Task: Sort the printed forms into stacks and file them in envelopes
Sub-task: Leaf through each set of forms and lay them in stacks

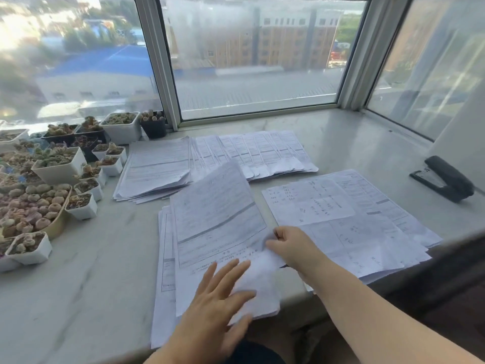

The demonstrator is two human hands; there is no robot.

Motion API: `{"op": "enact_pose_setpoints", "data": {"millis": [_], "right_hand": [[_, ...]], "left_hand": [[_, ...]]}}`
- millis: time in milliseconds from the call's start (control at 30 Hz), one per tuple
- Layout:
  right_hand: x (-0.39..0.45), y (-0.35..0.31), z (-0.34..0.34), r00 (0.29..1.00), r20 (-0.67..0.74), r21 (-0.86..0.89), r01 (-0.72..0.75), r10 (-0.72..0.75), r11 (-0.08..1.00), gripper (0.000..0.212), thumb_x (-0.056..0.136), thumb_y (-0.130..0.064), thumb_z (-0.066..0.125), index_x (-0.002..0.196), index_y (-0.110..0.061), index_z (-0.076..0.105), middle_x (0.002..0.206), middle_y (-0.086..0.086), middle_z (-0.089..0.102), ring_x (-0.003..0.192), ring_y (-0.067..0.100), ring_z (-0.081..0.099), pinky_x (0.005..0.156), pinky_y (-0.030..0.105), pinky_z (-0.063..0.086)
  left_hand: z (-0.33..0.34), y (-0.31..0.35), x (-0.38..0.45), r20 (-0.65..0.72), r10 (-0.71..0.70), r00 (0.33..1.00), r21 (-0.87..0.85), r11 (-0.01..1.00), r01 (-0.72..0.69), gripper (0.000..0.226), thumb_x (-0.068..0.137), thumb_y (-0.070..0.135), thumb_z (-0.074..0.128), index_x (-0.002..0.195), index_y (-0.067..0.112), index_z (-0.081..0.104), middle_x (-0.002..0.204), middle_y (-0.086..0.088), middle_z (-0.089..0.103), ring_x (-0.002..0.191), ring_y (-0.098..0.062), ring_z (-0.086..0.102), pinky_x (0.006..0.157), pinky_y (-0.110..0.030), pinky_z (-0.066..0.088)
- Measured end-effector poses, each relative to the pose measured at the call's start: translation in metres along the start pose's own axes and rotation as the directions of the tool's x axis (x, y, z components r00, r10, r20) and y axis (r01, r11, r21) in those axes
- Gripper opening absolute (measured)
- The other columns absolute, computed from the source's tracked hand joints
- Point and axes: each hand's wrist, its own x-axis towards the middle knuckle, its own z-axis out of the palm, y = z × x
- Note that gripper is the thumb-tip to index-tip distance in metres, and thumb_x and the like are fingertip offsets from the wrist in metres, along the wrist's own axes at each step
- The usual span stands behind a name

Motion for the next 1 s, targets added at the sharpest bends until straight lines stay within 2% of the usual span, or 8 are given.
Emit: {"op": "enact_pose_setpoints", "data": {"millis": [167, 333, 500, 667, 800, 867, 900, 1000], "right_hand": [[0.048, -0.031, -0.082, 0.957, -0.273, 0.233, 0.164, -0.097, 0.959, 0.015, 0.085, -0.01, 0.06, 0.071, -0.01, 0.056, 0.07, 0.007, 0.048, 0.068, 0.02, 0.047, 0.059, 0.029, 0.046], [0.119, -0.054, -0.166, 0.875, -0.482, 0.536, 0.259, 0.039, 0.804, 0.012, 0.097, -0.001, 0.049, 0.092, -0.005, 0.059, 0.092, 0.012, 0.06, 0.077, 0.024, 0.059, 0.055, 0.031, 0.055], [0.195, -0.062, -0.203, 0.917, -0.392, 0.682, 0.237, 0.073, 0.692, 0.023, 0.099, 0.0, 0.042, 0.107, -0.012, 0.059, 0.09, 0.003, 0.067, 0.075, 0.015, 0.064, 0.049, 0.02, 0.055], [0.248, -0.113, -0.218, 0.911, -0.336, 0.657, 0.409, -0.241, 0.633, 0.026, 0.097, -0.003, 0.044, 0.094, -0.022, 0.062, 0.071, -0.01, 0.074, 0.065, 0.005, 0.07, 0.053, 0.02, 0.055], [0.272, -0.137, -0.236, 0.802, -0.444, 0.855, 0.512, -0.399, 0.078, 0.017, 0.081, 0.001, 0.056, 0.096, 0.008, 0.061, 0.086, 0.026, 0.069, 0.074, 0.039, 0.07, 0.046, 0.048, 0.054], [0.284, -0.122, -0.239, 0.838, -0.395, 0.911, 0.41, -0.377, -0.042, 0.026, 0.097, -0.006, 0.039, 0.105, 0.011, 0.056, 0.101, 0.027, 0.063, 0.095, 0.041, 0.064, 0.082, 0.051, 0.051], [0.29, -0.11, -0.237, 0.871, -0.324, 0.933, 0.358, -0.368, 0.026, 0.023, 0.094, -0.004, 0.042, 0.097, 0.01, 0.06, 0.096, 0.023, 0.066, 0.095, 0.032, 0.066, 0.093, 0.037, 0.047], [0.299, -0.07, -0.205, 0.954, -0.262, 0.602, 0.28, -0.146, 0.748, 0.02, 0.084, 0.003, 0.055, 0.078, -0.012, 0.067, 0.069, -0.001, 0.072, 0.06, 0.009, 0.069, 0.049, 0.018, 0.053]], "left_hand": [[-0.029, -0.018, 0.074, -0.272, -0.183, 0.945, -0.336, 0.938, 0.085, 0.02, 0.088, 0.034, 0.054, 0.1, 0.027, 0.068, 0.144, 0.005, 0.043, 0.14, -0.011, 0.031, 0.115, -0.035, 0.024], [-0.022, -0.054, 0.165, -0.266, -0.3, 0.916, -0.346, 0.917, 0.199, 0.022, 0.085, 0.012, 0.067, 0.105, 0.023, 0.068, 0.134, 0.004, 0.051, 0.128, -0.015, 0.046, 0.105, -0.035, 0.036], [0.014, -0.095, 0.253, -0.182, -0.395, 0.901, -0.284, 0.898, 0.336, 0.03, 0.086, 0.017, 0.066, 0.116, 0.019, 0.065, 0.13, 0.005, 0.053, 0.124, -0.014, 0.048, 0.103, -0.018, 0.029], [0.058, -0.131, 0.314, -0.055, -0.402, 0.914, -0.106, 0.913, 0.395, 0.057, 0.082, 0.037, 0.068, 0.134, 0.022, 0.049, 0.141, 0.006, 0.045, 0.13, -0.014, 0.038, 0.108, -0.023, 0.02], [0.084, -0.146, 0.33, 0.012, -0.45, 0.893, -0.12, 0.886, 0.448, 0.062, 0.08, 0.041, 0.067, 0.136, 0.026, 0.045, 0.142, 0.009, 0.042, 0.131, -0.012, 0.033, 0.113, -0.034, 0.021], [0.091, -0.151, 0.328, -0.031, -0.461, 0.887, -0.193, 0.873, 0.447, 0.057, 0.081, 0.042, 0.066, 0.132, 0.027, 0.048, 0.135, 0.013, 0.047, 0.126, -0.009, 0.038, 0.109, -0.029, 0.026], [0.094, -0.152, 0.327, -0.057, -0.463, 0.885, -0.218, 0.87, 0.441, 0.054, 0.081, 0.043, 0.066, 0.13, 0.028, 0.049, 0.131, 0.015, 0.049, 0.124, -0.009, 0.04, 0.107, -0.026, 0.028], [0.097, -0.154, 0.324, -0.111, -0.444, 0.889, -0.236, 0.881, 0.411, 0.046, 0.082, 0.041, 0.066, 0.125, 0.029, 0.053, 0.125, 0.017, 0.053, 0.117, -0.005, 0.044, 0.101, -0.021, 0.03]]}}
